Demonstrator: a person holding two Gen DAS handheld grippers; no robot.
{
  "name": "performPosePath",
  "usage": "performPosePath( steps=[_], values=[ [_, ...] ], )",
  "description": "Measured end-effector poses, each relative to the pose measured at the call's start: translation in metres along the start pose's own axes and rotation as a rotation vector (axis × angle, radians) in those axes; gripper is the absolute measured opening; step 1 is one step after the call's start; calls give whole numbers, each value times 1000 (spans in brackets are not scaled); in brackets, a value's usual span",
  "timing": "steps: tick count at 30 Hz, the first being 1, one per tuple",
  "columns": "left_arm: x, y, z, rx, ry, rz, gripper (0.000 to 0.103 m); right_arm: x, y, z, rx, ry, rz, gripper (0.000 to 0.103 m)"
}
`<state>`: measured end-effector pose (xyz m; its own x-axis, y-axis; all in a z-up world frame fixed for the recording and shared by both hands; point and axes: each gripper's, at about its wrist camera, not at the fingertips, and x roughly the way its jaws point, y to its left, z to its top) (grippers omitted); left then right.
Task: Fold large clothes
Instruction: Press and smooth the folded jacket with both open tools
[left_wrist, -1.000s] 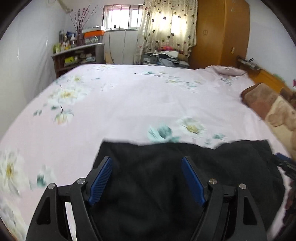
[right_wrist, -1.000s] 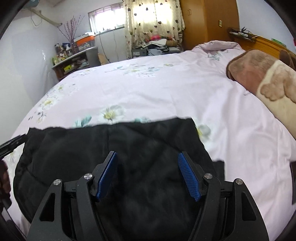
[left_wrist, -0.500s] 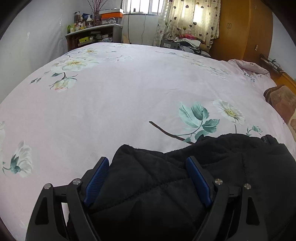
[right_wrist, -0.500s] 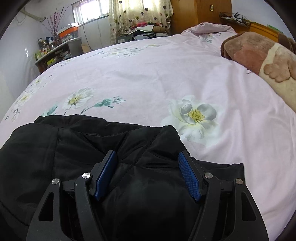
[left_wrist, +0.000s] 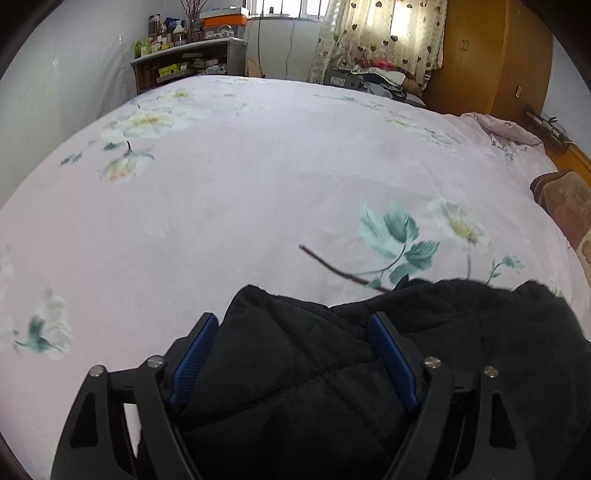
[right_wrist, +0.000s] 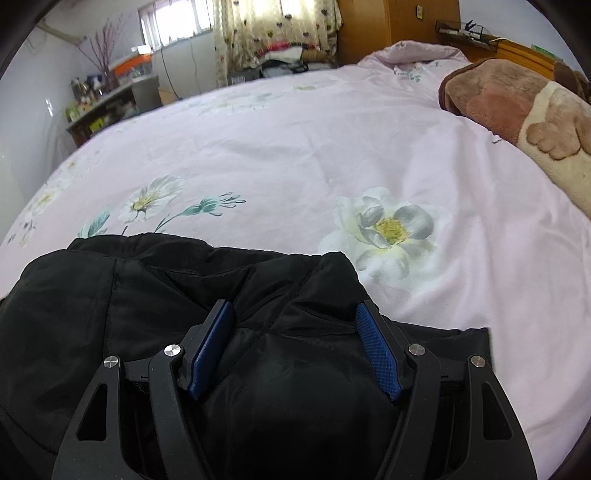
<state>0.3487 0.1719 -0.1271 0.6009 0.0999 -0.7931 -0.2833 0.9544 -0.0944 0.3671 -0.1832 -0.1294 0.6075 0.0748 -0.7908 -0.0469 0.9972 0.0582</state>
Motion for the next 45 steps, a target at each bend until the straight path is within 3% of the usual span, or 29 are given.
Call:
performPosePath(
  steps=[3,7,10,14,17,20,22,24,27,29,30,33,34,35,37,40,45],
  values=[
    [-46,0,15,-32,-70,-18,75,-37,11,12,-18,-26,-33,64],
    [-98,-25,20,-11,-163,-105,73,-95,43,15,-38,-140,85,64],
    [-113,-51,15,20,-191,-134,73,-99,74,5,-81,-135,156,64],
    [-110,-39,17,31,-237,24,73,-61,87,-3,-99,-57,156,64],
    [-90,0,21,-12,-176,120,68,-37,82,-3,-121,-41,131,64],
    [-81,27,17,-56,-127,158,67,-21,76,-3,-100,-10,167,64],
    [-88,31,14,-89,-127,138,65,-19,78,-5,-109,-4,163,64],
    [-103,16,14,-92,-151,58,65,-21,79,-3,-112,5,163,64],
    [-117,-30,20,42,-212,-48,66,-41,76,3,-117,-19,170,64],
    [-103,-55,22,155,-225,-59,66,-62,63,7,-98,-82,153,64],
    [-87,-58,23,175,-191,-39,66,-66,55,9,-86,-98,139,64],
    [-30,-38,17,105,-38,-26,61,-56,20,9,-49,-84,42,64],
    [-19,-29,12,72,-13,-57,62,-45,8,5,-51,-64,1,64],
    [-13,-24,7,43,-13,-94,62,-37,0,1,-49,-51,-4,64],
    [-7,-28,-1,47,-33,-97,62,-24,-14,-8,4,-52,61,64],
    [1,-38,-4,78,-48,-77,61,-15,-9,-16,-3,-91,25,64],
    [11,-31,-9,54,-56,-94,61,-4,-13,-17,21,-91,38,65]
  ],
)
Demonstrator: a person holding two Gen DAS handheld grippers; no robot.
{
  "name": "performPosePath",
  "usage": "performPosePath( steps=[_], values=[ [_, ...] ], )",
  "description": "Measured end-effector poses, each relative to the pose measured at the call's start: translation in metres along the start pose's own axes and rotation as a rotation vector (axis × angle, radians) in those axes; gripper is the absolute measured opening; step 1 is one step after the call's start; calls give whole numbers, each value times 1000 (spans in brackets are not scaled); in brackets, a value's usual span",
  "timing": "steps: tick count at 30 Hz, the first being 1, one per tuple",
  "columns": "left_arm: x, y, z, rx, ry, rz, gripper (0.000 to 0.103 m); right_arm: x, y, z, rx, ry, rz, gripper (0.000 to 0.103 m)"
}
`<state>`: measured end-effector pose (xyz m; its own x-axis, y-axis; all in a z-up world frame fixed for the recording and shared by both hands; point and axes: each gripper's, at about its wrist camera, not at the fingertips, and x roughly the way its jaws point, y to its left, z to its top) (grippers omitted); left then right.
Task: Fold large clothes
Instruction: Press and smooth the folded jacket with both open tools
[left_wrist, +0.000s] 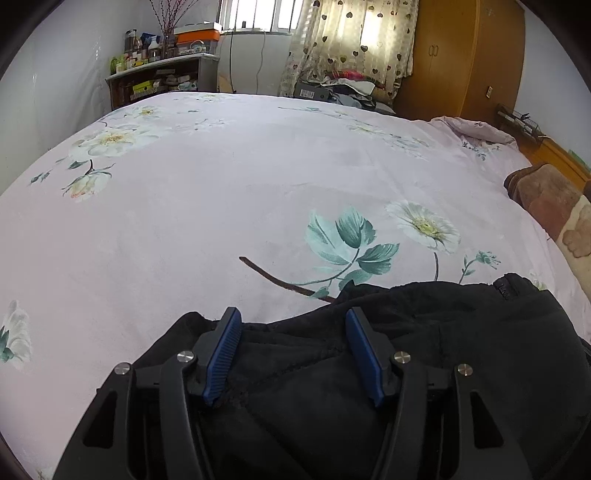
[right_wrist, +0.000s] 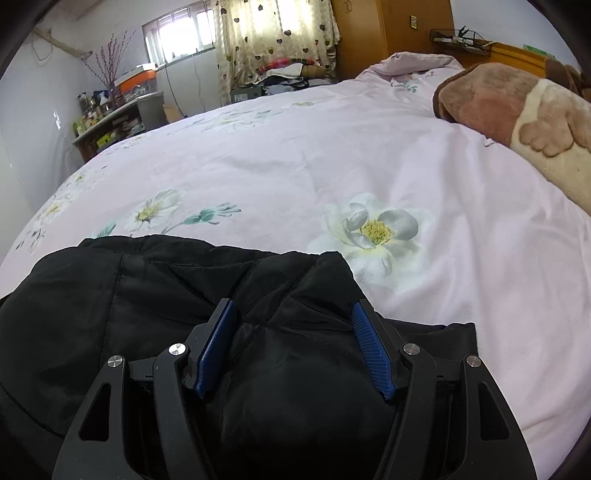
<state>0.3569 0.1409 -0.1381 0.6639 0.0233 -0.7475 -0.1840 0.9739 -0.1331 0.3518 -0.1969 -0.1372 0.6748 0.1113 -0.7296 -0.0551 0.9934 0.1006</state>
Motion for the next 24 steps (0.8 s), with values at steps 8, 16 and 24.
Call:
performPosePath(
  steps=[8,16,24],
  values=[
    [-46,3,27,15,6,-26,60,-33,11,23,-32,59,-68,65],
    [-126,16,33,10,-105,-78,61,-114,54,22,-90,-49,56,65],
    [-88,-54,-46,128,24,-134,61,-76,74,-14,-124,65,55,57]
  ],
)
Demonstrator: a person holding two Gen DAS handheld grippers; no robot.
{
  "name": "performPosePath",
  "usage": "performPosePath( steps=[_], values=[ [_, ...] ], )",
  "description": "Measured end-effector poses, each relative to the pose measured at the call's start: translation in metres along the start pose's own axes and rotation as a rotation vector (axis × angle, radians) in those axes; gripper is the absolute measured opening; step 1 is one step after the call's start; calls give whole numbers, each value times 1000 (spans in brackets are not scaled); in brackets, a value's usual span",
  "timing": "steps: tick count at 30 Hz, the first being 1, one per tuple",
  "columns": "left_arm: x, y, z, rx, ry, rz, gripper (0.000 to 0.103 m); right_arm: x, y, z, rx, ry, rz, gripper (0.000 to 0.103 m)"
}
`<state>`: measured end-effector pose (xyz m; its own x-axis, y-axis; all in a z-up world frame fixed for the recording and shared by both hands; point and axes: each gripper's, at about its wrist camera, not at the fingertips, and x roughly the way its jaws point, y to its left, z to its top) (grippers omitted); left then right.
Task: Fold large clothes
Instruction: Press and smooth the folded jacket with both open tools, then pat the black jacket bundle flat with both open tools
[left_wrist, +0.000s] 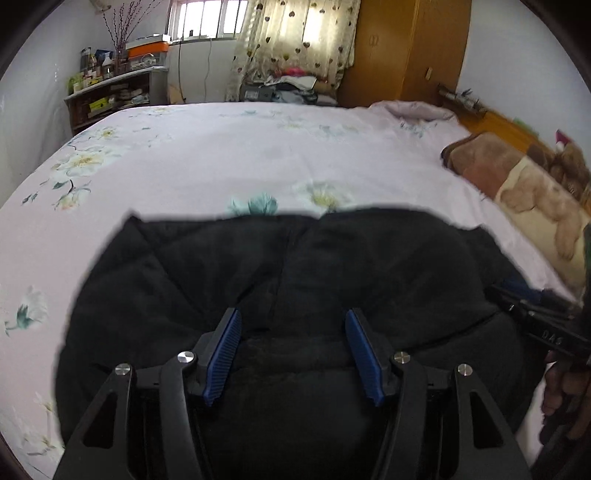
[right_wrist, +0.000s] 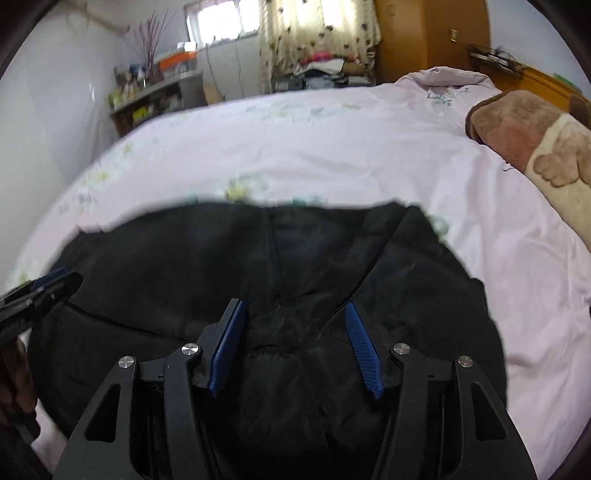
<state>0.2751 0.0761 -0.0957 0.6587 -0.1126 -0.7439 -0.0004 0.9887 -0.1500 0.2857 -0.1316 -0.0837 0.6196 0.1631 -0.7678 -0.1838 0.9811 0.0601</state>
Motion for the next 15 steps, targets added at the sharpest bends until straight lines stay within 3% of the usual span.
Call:
performPosePath(
  steps=[4,11,13,15],
  values=[
    [19,10,4,-50,35,-33,61,27,-17,-4,57,50,15,56],
    [15,1,18,2,84,1,60,25,-15,5,43,91,-9,56],
    [-9,8,25,6,53,-10,59,5,-18,11,51,78,-9,56],
    [-34,22,27,16,-21,25,59,-20,-21,12,33,20,-35,56]
  ],
)
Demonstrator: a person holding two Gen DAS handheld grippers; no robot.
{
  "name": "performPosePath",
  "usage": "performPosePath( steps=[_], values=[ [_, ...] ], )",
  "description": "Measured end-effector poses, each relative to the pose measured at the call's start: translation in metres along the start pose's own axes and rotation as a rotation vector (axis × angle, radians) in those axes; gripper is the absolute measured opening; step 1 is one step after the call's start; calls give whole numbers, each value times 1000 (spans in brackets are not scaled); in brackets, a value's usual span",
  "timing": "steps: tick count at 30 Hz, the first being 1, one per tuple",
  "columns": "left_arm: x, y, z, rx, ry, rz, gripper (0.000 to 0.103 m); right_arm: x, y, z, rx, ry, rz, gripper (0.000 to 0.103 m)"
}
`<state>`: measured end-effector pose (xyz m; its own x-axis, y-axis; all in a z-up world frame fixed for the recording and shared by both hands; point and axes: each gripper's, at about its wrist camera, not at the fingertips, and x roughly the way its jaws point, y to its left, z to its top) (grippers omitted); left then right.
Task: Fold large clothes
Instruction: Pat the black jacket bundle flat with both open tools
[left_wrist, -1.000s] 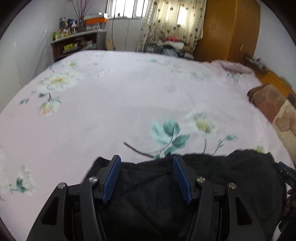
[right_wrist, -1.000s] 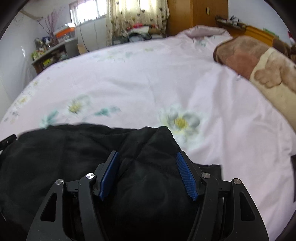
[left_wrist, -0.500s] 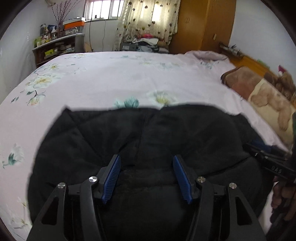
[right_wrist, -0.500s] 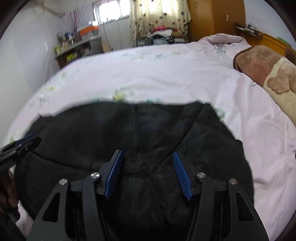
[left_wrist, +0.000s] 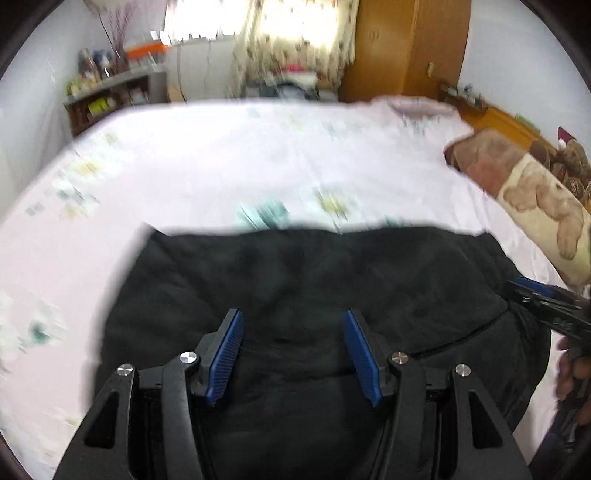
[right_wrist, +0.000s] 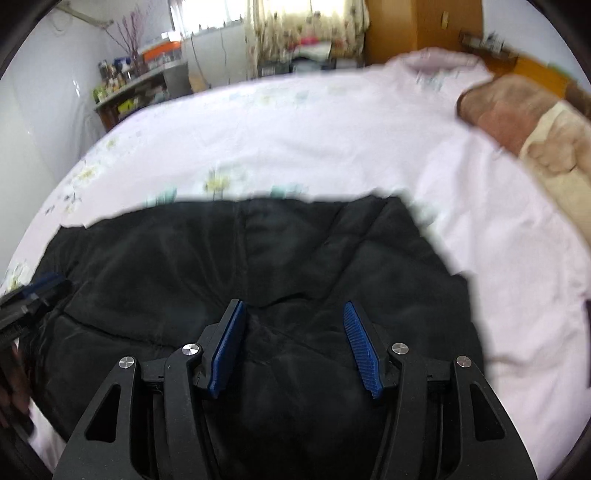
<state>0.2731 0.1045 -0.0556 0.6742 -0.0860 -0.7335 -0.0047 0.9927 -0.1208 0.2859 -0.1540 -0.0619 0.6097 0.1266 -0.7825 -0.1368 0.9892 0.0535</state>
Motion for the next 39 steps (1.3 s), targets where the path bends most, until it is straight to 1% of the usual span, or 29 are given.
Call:
performPosePath(
  steps=[2,3,5,6,8,10,13,17,21,25,27,30,32,33,34,35,37,39],
  values=[
    [-6,20,-2,-4,-16,61,59,-16,-10,-5,-13,-25,-41,56],
    [-1,31,-6,-19,3,89,59,-16,-15,-8,-14,-17,-67,56],
    [14,50,-18,-61,54,113,61,-4,-29,-18,-11,30,-118,56],
    [20,56,-24,-67,59,107,61,5,-37,-26,-1,56,-132,56],
    [26,58,-32,-84,62,94,61,15,-46,-35,27,63,-115,56],
    [29,56,-33,-99,56,100,61,20,-48,-40,37,60,-119,55],
    [32,58,-32,-107,58,98,61,22,-43,-39,9,61,-146,55],
    [27,53,-31,-98,65,96,61,23,-42,-35,-1,73,-143,55],
    [6,51,-27,-97,59,96,60,5,-40,-29,4,75,-150,55],
    [-24,48,-36,-91,30,81,60,-23,-38,-31,8,42,-149,55],
    [-37,47,-44,-91,18,84,60,-36,-33,-34,4,27,-144,55],
    [-48,49,-60,-106,22,104,59,-51,-26,-42,6,20,-121,55],
    [-44,55,-75,-139,54,108,59,-56,-21,-52,-7,19,-115,54],
    [-39,58,-82,-154,80,109,59,-54,-19,-59,-14,31,-115,51],
    [-33,60,-90,-165,97,111,60,-47,-19,-65,-19,61,-118,45],
    [-28,61,-96,-167,104,110,60,-37,-21,-71,-16,95,-121,43],
    [-21,61,-100,-174,110,108,61,-22,-30,-78,8,128,-113,42],
    [-16,60,-99,-172,112,112,62,-15,-32,-79,10,132,-115,41]
  ],
)
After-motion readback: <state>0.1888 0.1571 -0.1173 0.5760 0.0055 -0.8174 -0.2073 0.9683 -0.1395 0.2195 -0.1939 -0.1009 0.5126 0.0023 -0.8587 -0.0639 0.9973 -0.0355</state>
